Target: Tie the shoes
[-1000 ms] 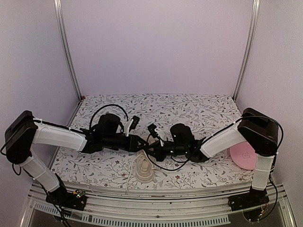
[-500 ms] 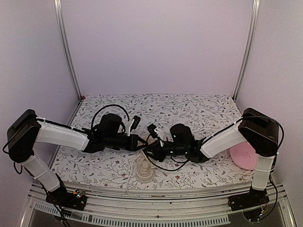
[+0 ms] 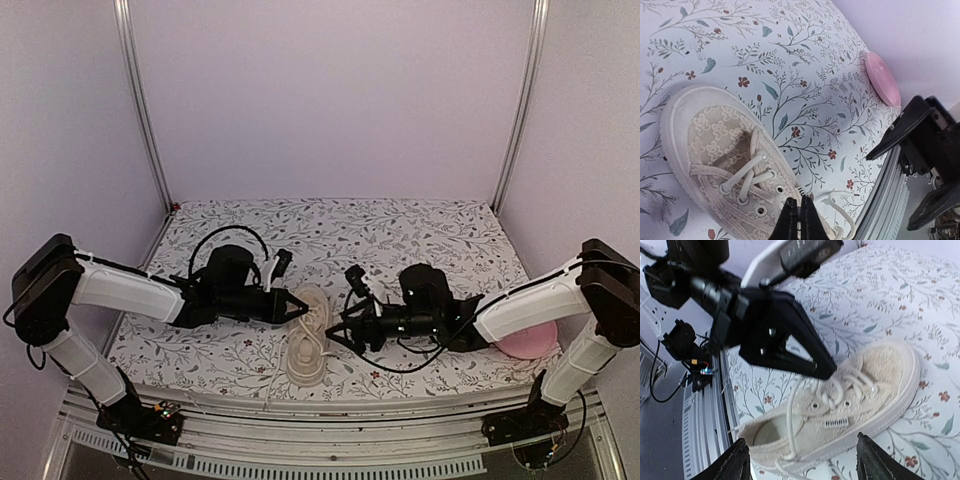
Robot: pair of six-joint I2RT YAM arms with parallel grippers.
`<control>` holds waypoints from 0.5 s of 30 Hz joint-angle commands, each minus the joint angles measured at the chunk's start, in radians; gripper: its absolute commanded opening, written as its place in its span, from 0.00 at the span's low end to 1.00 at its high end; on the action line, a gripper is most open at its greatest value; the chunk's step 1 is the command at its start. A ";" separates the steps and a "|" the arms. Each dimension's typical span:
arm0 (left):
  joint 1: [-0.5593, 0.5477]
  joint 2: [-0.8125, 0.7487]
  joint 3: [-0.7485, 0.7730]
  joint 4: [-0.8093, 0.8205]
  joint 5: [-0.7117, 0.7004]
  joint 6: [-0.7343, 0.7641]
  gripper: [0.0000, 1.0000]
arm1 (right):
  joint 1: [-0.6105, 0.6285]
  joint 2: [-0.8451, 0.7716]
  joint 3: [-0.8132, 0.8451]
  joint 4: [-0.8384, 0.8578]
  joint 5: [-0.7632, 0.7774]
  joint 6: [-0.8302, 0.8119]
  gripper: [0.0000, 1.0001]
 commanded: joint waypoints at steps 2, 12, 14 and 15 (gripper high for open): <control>0.009 -0.026 -0.010 0.020 -0.004 -0.006 0.00 | 0.062 0.036 -0.060 -0.063 -0.072 0.041 0.73; 0.009 -0.030 -0.002 0.001 -0.012 0.005 0.00 | 0.091 0.180 0.027 -0.083 0.014 -0.016 0.48; 0.009 -0.035 -0.005 -0.002 -0.022 0.006 0.00 | 0.090 0.161 0.023 -0.112 0.068 -0.036 0.16; 0.009 -0.037 -0.007 -0.003 -0.027 0.007 0.00 | 0.090 0.140 0.013 -0.128 0.109 -0.042 0.05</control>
